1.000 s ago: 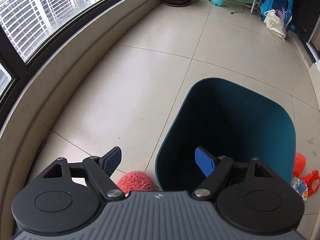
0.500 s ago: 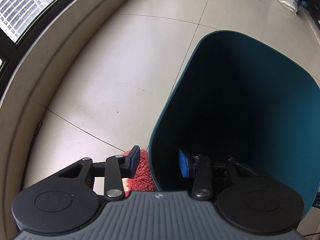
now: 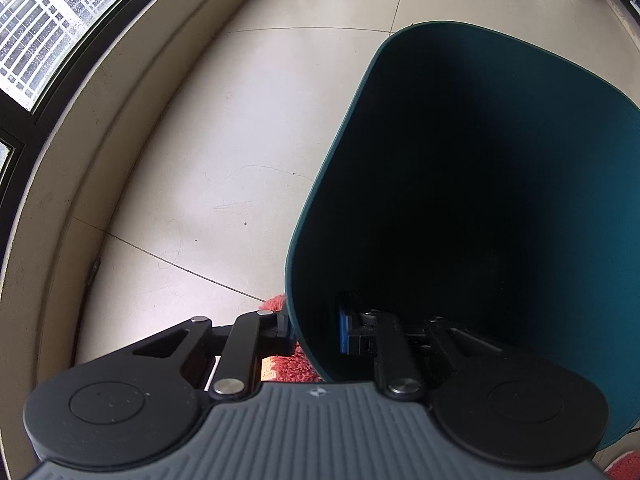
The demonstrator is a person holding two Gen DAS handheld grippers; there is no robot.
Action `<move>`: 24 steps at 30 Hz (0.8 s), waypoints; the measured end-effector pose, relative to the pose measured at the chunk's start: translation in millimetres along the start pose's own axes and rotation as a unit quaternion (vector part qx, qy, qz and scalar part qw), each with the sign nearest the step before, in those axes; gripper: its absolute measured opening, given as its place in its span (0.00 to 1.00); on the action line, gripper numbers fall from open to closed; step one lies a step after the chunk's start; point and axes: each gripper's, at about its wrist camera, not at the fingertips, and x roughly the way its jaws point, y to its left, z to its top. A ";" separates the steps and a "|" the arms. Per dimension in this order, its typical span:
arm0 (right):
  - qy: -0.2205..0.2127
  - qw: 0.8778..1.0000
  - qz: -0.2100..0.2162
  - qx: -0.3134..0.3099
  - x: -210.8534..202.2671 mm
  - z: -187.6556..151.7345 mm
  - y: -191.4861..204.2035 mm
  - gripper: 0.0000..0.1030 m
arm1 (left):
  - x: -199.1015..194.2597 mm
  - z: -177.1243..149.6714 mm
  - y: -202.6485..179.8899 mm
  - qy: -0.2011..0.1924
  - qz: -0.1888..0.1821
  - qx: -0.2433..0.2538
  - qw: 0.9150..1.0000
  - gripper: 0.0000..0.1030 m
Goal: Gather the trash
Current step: 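Grasp the teal bin rim with left tool while right tool grasps the biscuit packet, then carry the purple-and-white biscuit packet over the bin and open right tool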
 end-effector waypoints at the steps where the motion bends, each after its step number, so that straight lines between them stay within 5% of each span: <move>1: 0.002 1.000 -0.003 0.000 0.7 0.1 1.1 0.49 | 1.1 -0.9 0.5 0.002 -0.002 0.003 1.000 0.14; 7: -0.001 1.000 -0.004 0.009 -12.5 -1.2 2.7 0.36 | -2.3 -4.6 -0.3 -0.001 -0.008 0.021 1.000 0.13; 14: -0.018 0.999 0.007 0.037 -58.5 1.0 -4.3 0.34 | 10.8 -14.9 -0.2 0.014 -0.019 0.042 0.999 0.14; 24: -0.105 0.992 0.051 0.055 -222.1 39.3 4.1 0.34 | 17.3 -15.9 10.1 0.022 -0.043 0.031 0.998 0.14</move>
